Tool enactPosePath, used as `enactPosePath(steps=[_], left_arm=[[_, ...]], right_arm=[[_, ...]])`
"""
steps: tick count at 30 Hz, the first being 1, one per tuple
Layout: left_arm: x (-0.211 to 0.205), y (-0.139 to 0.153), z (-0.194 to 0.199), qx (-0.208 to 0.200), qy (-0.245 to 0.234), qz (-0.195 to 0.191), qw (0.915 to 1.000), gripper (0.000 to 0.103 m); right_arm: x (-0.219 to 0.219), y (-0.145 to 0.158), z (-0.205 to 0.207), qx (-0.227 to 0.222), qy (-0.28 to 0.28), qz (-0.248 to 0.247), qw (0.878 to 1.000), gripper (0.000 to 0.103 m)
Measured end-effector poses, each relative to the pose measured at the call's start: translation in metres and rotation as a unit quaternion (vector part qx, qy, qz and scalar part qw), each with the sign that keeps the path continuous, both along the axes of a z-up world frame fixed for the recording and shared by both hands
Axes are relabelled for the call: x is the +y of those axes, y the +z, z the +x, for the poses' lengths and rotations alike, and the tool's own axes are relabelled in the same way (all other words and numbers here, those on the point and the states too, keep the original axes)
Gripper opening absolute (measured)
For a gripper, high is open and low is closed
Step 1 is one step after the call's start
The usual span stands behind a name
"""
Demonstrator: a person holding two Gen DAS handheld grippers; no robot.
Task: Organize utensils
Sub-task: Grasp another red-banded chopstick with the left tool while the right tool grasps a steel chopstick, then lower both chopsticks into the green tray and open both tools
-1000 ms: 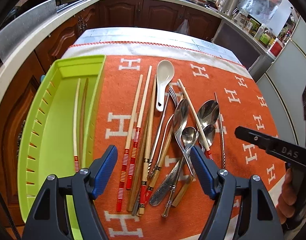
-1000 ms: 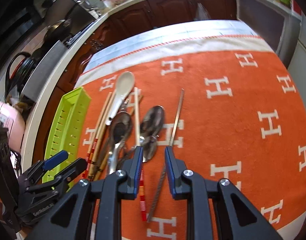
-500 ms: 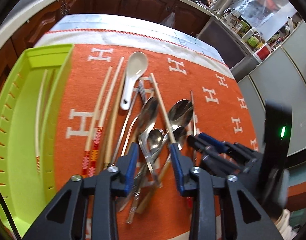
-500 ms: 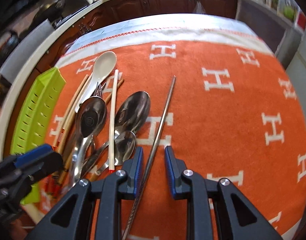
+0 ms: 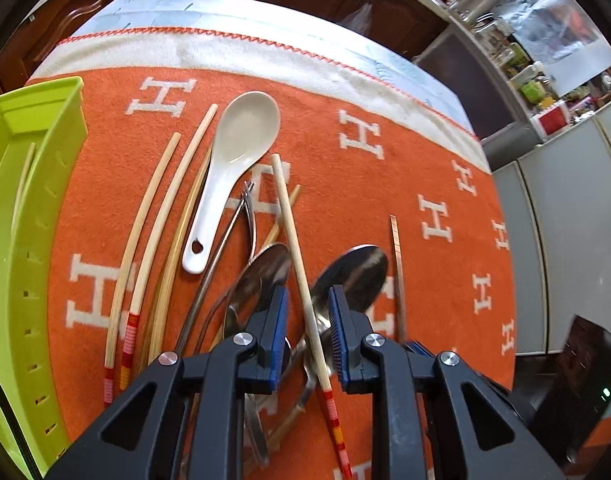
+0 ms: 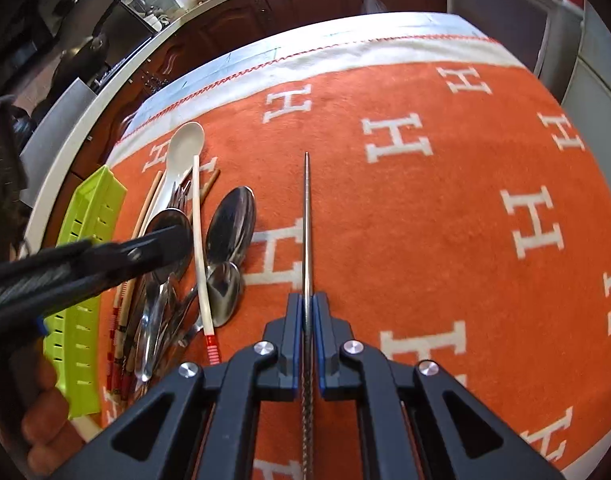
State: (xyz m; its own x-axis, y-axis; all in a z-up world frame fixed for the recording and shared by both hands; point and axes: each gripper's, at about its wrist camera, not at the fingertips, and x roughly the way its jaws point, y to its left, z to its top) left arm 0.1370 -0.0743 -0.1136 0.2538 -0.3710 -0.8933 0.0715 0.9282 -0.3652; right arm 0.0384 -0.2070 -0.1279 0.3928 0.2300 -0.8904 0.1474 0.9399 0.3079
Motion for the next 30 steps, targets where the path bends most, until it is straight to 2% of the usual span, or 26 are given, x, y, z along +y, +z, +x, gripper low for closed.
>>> enactPosePath(steps=[5,10,12,15,18,23,30], left_arm=[[-0.006,-0.013,0.004,0.012,0.003,0.010,0.9999,0.011],[-0.016,-0.013,0.000,-0.007,-0.002,0.037,0.9993,0.011],[-0.020,-0.013,-0.002,-0.016,-0.002,0.046,0.9988,0.006],[-0.018,-0.010,-0.006,-0.024,0.002,0.043,0.9988,0.003],[-0.017,-0.001,-0.012,-0.042,-0.005,0.044,0.9981,0.003],[-0.013,0.015,-0.023,-0.050,-0.025,0.030,0.9980,0.003],[0.012,0.052,-0.044,-0.060,-0.036,0.002,0.9975,0.003]], right_arm=[[-0.005,-0.002,-0.001,-0.001,-0.001,0.015,1.000,0.006],[-0.006,-0.002,-0.001,-0.003,0.001,0.020,1.000,0.006],[-0.007,-0.002,0.000,-0.004,0.001,0.023,1.000,0.006],[-0.008,-0.003,0.001,-0.004,0.000,0.028,1.000,0.006],[-0.010,-0.003,0.000,-0.003,0.000,0.031,1.000,0.006],[-0.016,0.000,-0.006,-0.003,-0.006,0.040,0.999,0.006],[-0.014,0.024,-0.017,-0.026,-0.005,0.053,0.998,0.006]])
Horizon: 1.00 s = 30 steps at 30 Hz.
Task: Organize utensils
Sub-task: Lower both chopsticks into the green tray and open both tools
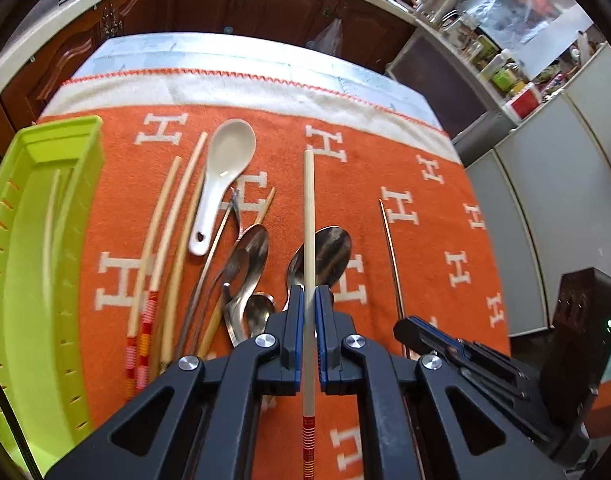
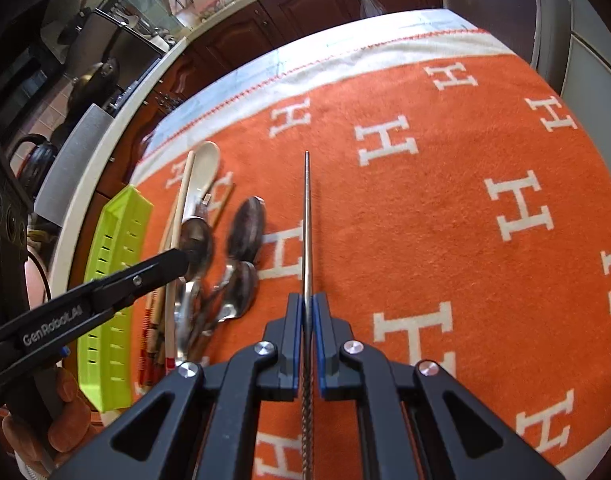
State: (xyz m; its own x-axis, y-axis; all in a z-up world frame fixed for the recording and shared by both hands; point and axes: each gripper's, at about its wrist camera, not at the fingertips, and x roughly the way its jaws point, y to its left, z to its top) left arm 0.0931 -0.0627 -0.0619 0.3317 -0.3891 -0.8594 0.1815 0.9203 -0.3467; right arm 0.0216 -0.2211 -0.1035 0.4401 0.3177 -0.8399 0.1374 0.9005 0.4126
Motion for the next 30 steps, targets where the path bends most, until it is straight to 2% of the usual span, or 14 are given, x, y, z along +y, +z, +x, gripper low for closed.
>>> enactPosePath(steps=[3,7,13,16,20,26,30], left_arm=[[0.019,0.026,-0.013,-0.018,0.000,-0.004,0.9998,0.003],[0.054,0.062,-0.028,-0.055,0.012,0.012,0.9983,0.003],[0.117,0.088,-0.032,-0.095,0.065,0.067,0.9911,0.003],[0.143,0.084,-0.026,-0.098,0.090,0.102,0.9859,0.003],[0.175,0.063,-0.015,-0.085,0.122,0.128,0.9807,0.003],[0.202,0.029,-0.003,-0.062,0.146,0.135,0.9782,0.003],[0.206,0.013,0.003,-0.054,0.150,0.138,0.9776,0.003]], right_arm=[[0.011,0.018,-0.004,-0.015,0.017,0.009,1.000,0.005],[0.035,0.041,-0.004,-0.034,0.047,0.021,0.998,0.005],[0.094,0.073,0.006,-0.052,0.108,0.041,0.992,0.005],[0.128,0.083,0.015,-0.058,0.131,0.049,0.989,0.006],[0.166,0.087,0.023,-0.062,0.146,0.055,0.986,0.006],[0.210,0.065,0.040,-0.031,0.150,0.069,0.986,0.006],[0.220,0.054,0.051,-0.022,0.137,0.073,0.988,0.006]])
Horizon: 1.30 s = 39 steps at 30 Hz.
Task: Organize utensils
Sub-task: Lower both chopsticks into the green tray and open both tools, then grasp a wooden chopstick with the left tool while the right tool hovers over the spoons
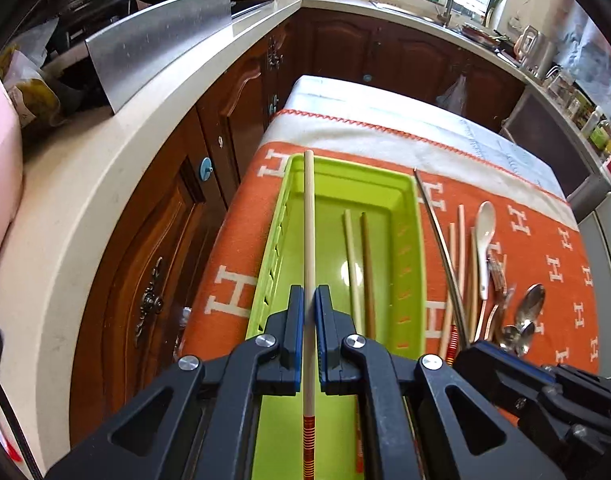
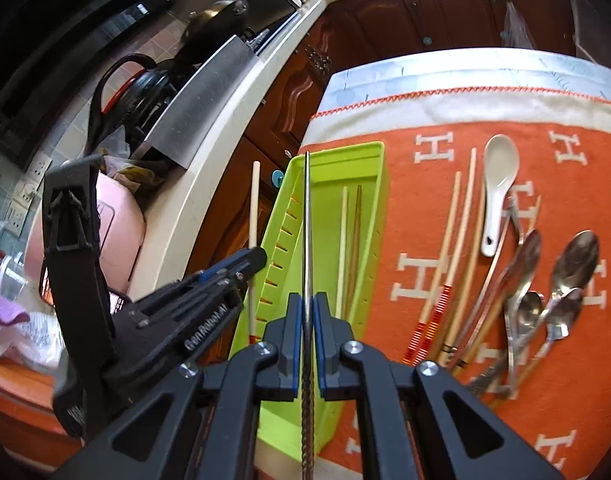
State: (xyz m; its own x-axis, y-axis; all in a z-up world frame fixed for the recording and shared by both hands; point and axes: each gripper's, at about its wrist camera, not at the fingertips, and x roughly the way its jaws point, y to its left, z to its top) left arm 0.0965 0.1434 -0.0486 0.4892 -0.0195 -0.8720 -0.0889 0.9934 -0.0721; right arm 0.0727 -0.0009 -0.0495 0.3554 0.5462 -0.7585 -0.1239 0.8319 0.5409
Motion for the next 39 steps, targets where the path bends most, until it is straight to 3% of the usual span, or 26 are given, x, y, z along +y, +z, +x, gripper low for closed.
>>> enactPosePath(steps=[12,20,24,28,39], left_arm=[[-0.004,-0.017,0.006,0.015,0.010,0.011,0.9998,0.005],[0.004,-0.009,-0.005,0.006,0.026,-0.004,0.9996,0.024],[0.002,-0.004,-0.011,0.001,0.022,-0.007,0.9997,0.027],[-0.002,0.003,-0.018,-0.009,0.017,-0.010,0.9998,0.048],[-0.030,0.022,-0.037,-0.028,-0.011,-0.013,0.9995,0.061]], right_arm=[[0.009,-0.020,0.021,0.025,-0.028,0.004,0.999,0.007],[0.011,-0.025,0.014,0.025,-0.014,-0.019,0.999,0.008],[0.007,-0.022,0.007,0.017,-0.009,-0.037,0.999,0.008],[-0.003,-0.017,-0.001,0.006,-0.008,-0.055,0.998,0.008],[-0.050,-0.003,-0.025,-0.013,-0.026,-0.073,0.997,0.008]])
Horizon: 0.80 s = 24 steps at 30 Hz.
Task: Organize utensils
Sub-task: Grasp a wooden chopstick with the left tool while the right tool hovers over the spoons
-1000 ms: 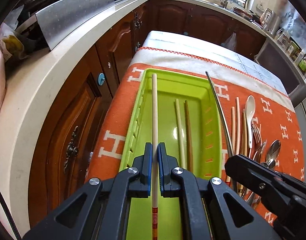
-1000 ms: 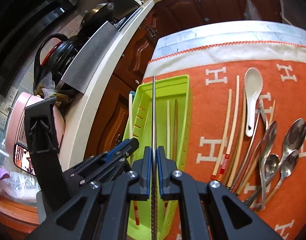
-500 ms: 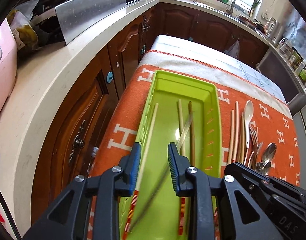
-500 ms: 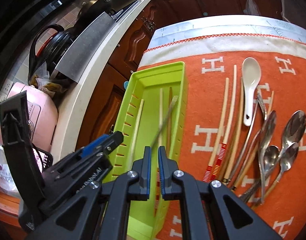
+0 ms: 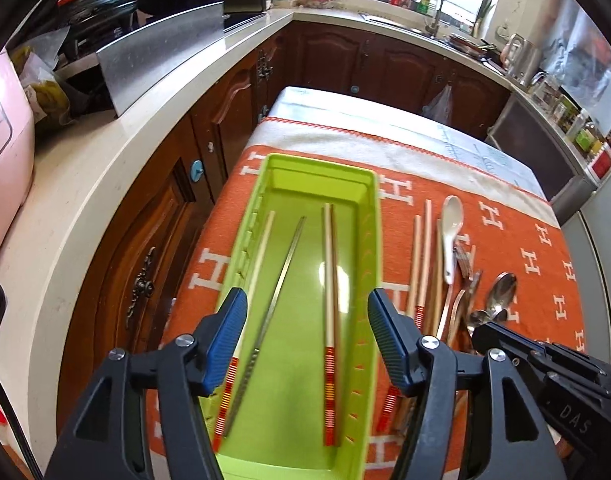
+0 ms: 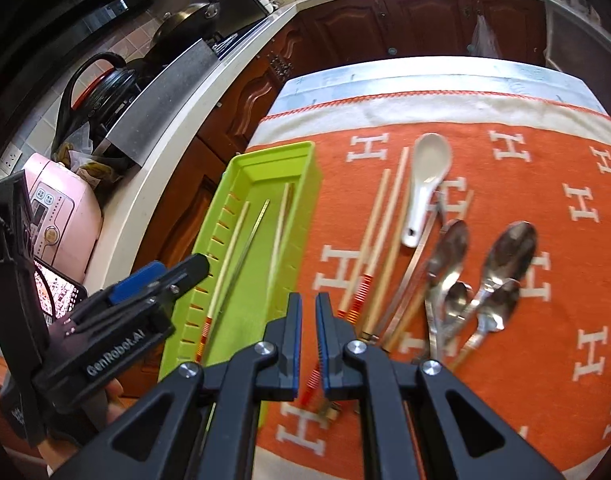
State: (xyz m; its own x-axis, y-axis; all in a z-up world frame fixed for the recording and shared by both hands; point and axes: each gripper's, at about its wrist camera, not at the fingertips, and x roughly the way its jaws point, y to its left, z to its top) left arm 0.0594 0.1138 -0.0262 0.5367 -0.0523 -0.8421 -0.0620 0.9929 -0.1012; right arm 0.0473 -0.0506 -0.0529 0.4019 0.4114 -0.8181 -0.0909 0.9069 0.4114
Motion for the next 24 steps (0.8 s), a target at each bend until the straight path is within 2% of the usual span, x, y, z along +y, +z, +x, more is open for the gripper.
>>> enactPosePath(steps=[9,16,20,24], left_arm=[[-0.042,0.001,-0.010,-0.003,-0.048,-0.009,0.9988,0.061],[-0.073,-0.009,-0.009,0.008,-0.086,-0.019,0.9961,0.061],[-0.087,-0.020,-0.005,0.018,-0.105,-0.025,0.9939,0.049],[-0.095,-0.033,0.007,0.031,-0.115,-0.030,0.9924,0.041]], right_arm=[[-0.062,0.007,-0.015,-0.009,-0.045,0.014,0.999,0.008],[-0.101,-0.005,-0.019,0.004,-0.082,0.035,0.996,0.008],[-0.111,-0.017,-0.019,0.013,-0.084,0.043,0.995,0.008],[-0.113,-0.030,-0.017,0.023,-0.078,0.050,0.995,0.008]])
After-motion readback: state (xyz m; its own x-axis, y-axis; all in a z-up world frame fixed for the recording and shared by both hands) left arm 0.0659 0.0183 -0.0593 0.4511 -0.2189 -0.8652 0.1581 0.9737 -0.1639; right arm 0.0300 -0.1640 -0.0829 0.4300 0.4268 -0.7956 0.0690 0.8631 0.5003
